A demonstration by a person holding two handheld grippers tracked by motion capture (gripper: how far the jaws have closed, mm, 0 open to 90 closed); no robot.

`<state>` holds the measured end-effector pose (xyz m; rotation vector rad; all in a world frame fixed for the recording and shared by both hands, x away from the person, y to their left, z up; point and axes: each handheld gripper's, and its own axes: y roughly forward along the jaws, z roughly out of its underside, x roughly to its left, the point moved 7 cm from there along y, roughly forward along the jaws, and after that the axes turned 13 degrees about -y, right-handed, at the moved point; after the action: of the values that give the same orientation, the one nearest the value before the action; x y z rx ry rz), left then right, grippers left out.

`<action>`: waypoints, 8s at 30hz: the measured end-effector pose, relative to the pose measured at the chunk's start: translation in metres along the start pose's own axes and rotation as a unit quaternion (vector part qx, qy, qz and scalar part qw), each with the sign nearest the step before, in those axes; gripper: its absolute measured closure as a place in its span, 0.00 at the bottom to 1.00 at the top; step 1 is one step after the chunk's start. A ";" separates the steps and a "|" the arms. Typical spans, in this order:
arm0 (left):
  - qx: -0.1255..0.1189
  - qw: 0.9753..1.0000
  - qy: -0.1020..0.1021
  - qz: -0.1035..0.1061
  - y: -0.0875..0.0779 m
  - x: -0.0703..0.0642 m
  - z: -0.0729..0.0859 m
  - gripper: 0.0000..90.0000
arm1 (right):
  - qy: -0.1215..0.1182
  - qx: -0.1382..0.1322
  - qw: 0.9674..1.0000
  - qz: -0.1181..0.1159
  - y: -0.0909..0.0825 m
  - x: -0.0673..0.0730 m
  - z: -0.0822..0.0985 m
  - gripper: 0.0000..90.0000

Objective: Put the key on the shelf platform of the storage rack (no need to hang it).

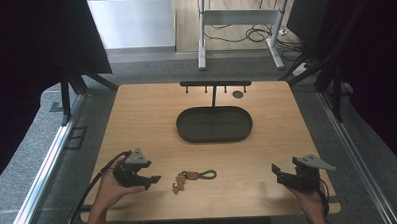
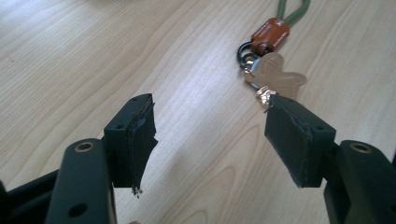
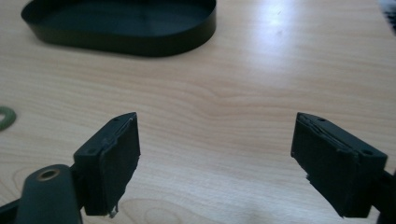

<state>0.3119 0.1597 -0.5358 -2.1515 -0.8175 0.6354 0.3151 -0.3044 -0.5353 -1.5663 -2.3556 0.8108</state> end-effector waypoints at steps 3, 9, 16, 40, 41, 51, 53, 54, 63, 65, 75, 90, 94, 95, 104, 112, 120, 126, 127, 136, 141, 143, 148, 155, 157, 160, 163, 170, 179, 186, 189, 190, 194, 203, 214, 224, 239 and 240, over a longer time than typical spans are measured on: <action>0.002 1.000 0.001 0.001 0.000 0.000 0.001 0.37 | 0.005 -0.004 1.000 -0.004 -0.003 -0.003 0.000 0.21; 0.001 1.000 0.004 -0.001 -0.002 0.000 0.002 0.37 | 0.006 0.001 1.000 -0.014 0.002 -0.001 0.003 0.23; 0.003 1.000 0.008 -0.002 -0.002 -0.001 0.006 0.37 | -0.007 0.010 1.000 -0.024 0.007 0.007 0.003 0.25; 0.001 0.998 0.057 0.018 -0.007 -0.027 -0.024 0.36 | -0.007 0.011 1.000 -0.028 0.000 0.001 0.005 0.28; 0.000 0.998 0.056 0.021 -0.007 -0.029 -0.026 0.36 | -0.007 0.012 1.000 -0.028 0.000 0.001 0.006 0.28; 0.015 0.995 0.092 0.044 -0.003 -0.043 -0.043 0.36 | -0.005 0.017 0.999 -0.029 0.000 -0.002 0.008 0.29; 0.015 0.994 0.097 0.055 -0.003 -0.046 -0.047 0.36 | -0.003 0.017 0.999 -0.030 0.001 -0.002 0.009 0.29; 0.015 0.993 0.099 0.060 -0.002 -0.048 -0.048 0.37 | -0.003 0.018 0.999 -0.031 0.001 -0.001 0.009 0.29; 0.053 0.988 0.128 0.070 0.010 -0.061 -0.058 0.39 | -0.005 0.020 0.999 -0.034 0.001 -0.001 0.010 0.29; 0.058 0.987 0.132 0.074 0.013 -0.064 -0.060 0.38 | -0.004 0.020 0.999 -0.033 0.001 -0.002 0.010 0.29; 0.078 0.983 0.154 0.068 0.026 -0.073 -0.071 0.39 | 0.002 0.013 0.999 -0.031 -0.004 -0.006 0.008 0.29; 0.104 0.979 0.163 0.070 0.048 -0.076 -0.077 0.42 | 0.008 0.014 0.999 -0.027 -0.005 -0.011 0.010 0.29; 0.119 0.976 0.169 0.064 0.057 -0.075 -0.075 0.43 | 0.007 0.015 0.999 -0.029 -0.004 -0.009 0.010 0.29; 0.125 0.975 0.172 0.063 0.060 -0.075 -0.075 0.43 | 0.007 0.015 0.999 -0.029 -0.004 -0.009 0.010 0.29; 0.148 0.971 0.177 0.060 0.075 -0.074 -0.070 0.45 | 0.008 0.018 0.999 -0.028 -0.003 -0.010 0.012 0.29; 0.161 0.969 0.178 0.059 0.086 -0.070 -0.069 0.48 | 0.006 0.020 0.999 -0.030 -0.002 -0.009 0.012 0.29; 0.181 0.964 0.185 0.055 0.100 -0.068 -0.064 0.49 | 0.006 0.023 0.999 -0.031 -0.001 -0.008 0.013 0.29; 0.194 0.962 0.189 0.045 0.107 -0.066 -0.060 0.51 | 0.005 0.024 0.999 -0.032 0.000 -0.007 0.013 0.29; 0.198 0.961 0.190 0.042 0.108 -0.065 -0.059 0.51 | 0.005 0.024 0.999 -0.031 0.000 -0.007 0.012 0.29; 0.201 0.961 0.184 0.057 0.107 -0.066 -0.059 0.66 | 0.002 0.021 0.999 -0.030 0.000 -0.006 0.012 0.30; 0.205 0.961 0.178 0.054 0.106 -0.065 -0.059 0.73 | 0.003 0.022 0.999 -0.029 0.000 -0.007 0.012 0.30; 0.208 0.961 0.174 0.054 0.106 -0.065 -0.059 0.74 | 0.004 0.022 0.999 -0.029 0.000 -0.007 0.012 0.30; 0.201 0.964 0.167 0.056 0.096 -0.062 -0.065 0.74 | 0.005 0.019 0.999 -0.027 -0.001 -0.008 0.011 0.30; 0.161 0.973 0.151 0.074 0.061 -0.058 -0.083 0.74 | 0.007 0.018 1.000 -0.024 -0.002 -0.010 0.012 0.30; 0.153 0.974 0.148 0.078 0.051 -0.057 -0.086 0.74 | 0.007 0.017 1.000 -0.023 -0.002 -0.009 0.011 0.30; 0.147 0.975 0.149 0.077 0.040 -0.054 -0.091 0.74 | 0.008 0.018 1.000 -0.024 -0.001 -0.008 0.011 0.30; 0.146 0.975 0.149 0.076 0.032 -0.054 -0.096 0.74 | 0.006 0.020 0.999 -0.024 0.001 -0.007 0.012 0.30; 0.138 0.976 0.152 0.069 0.019 -0.053 -0.107 0.74 | 0.004 0.022 0.999 -0.026 0.002 -0.005 0.012 0.30; 0.138 0.976 0.153 0.069 0.014 -0.052 -0.115 0.74 | 0.007 0.022 0.999 -0.028 0.003 -0.005 0.013 0.30; 0.131 0.977 0.153 0.067 0.004 -0.052 -0.128 0.74 | 0.008 0.023 0.999 -0.032 0.006 -0.002 0.012 0.30; 0.133 0.977 0.152 0.066 0.003 -0.051 -0.131 0.74 | 0.008 0.022 0.999 -0.033 0.006 -0.002 0.012 0.30; 0.134 0.977 0.152 0.065 0.003 -0.050 -0.132 0.74 | 0.007 0.023 0.999 -0.033 0.006 -0.002 0.012 0.30; 0.135 0.977 0.152 0.063 0.002 -0.047 -0.136 0.74 | 0.007 0.021 0.999 -0.032 0.005 -0.004 0.012 0.30; 0.140 0.978 0.143 0.061 0.007 -0.040 -0.145 0.74 | 0.008 0.024 0.999 -0.034 0.007 -0.004 0.014 0.30; 0.146 0.977 0.143 0.056 0.012 -0.034 -0.162 0.74 | 0.010 0.021 0.999 -0.035 0.006 -0.004 0.014 0.30; 0.149 0.975 0.152 0.056 0.019 -0.036 -0.176 0.74 | 0.010 0.022 0.999 -0.037 0.006 -0.004 0.015 0.31; 0.154 0.976 0.149 0.046 0.027 -0.031 -0.200 0.74 | 0.008 0.024 0.999 -0.041 0.009 -0.002 0.015 0.31; 0.155 0.976 0.148 0.044 0.027 -0.030 -0.202 0.74 | 0.009 0.024 0.999 -0.041 0.009 -0.002 0.015 0.31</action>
<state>0.4316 0.0312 -0.4288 -1.9401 -0.4324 0.4372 0.3161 -0.3083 -0.5522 -1.4419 -2.3535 0.8258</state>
